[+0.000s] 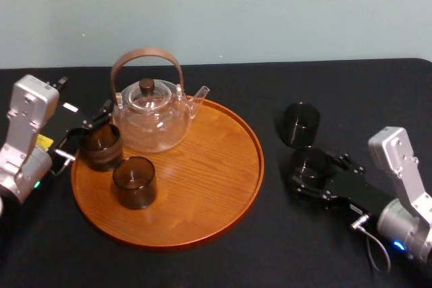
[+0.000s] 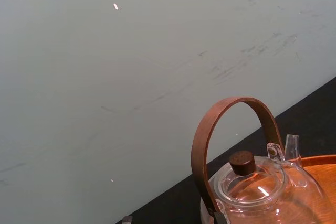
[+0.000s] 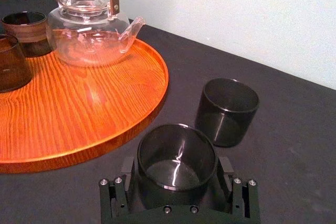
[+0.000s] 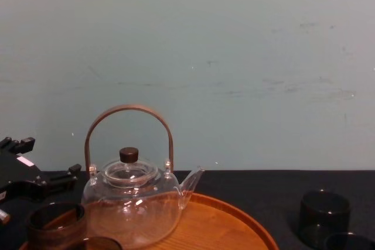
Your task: Pick up the glass from the table and place it on the tray.
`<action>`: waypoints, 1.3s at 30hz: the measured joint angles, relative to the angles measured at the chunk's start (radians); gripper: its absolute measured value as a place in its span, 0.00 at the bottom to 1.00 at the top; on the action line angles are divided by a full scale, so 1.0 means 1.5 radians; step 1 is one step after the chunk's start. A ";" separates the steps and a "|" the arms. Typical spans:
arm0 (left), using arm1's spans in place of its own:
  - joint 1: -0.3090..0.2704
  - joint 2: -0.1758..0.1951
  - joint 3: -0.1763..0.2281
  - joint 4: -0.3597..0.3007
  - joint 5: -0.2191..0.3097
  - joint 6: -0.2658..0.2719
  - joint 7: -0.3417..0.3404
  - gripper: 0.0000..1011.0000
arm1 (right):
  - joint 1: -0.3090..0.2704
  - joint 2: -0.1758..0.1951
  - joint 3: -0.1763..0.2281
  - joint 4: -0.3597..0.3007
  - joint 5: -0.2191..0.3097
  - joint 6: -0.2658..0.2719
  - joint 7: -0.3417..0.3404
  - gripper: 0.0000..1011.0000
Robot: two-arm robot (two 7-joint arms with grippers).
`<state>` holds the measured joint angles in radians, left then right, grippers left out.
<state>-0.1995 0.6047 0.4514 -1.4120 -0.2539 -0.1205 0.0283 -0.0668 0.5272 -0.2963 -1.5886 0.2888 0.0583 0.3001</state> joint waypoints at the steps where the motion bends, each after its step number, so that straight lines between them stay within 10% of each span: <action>1: 0.000 0.000 0.000 0.000 0.000 0.000 0.000 0.99 | 0.003 -0.002 -0.001 0.002 -0.001 0.002 0.002 0.99; 16: 0.000 0.000 0.000 0.000 0.000 0.000 0.000 0.99 | 0.075 -0.047 -0.020 0.064 -0.027 0.045 0.040 0.99; 39: 0.000 0.000 0.000 0.000 0.000 0.000 0.000 0.99 | 0.071 -0.044 -0.019 0.060 -0.025 0.040 0.038 0.90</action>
<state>-0.1995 0.6047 0.4514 -1.4120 -0.2539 -0.1205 0.0282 0.0404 0.4612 -0.3247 -1.4986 0.2507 0.1191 0.3572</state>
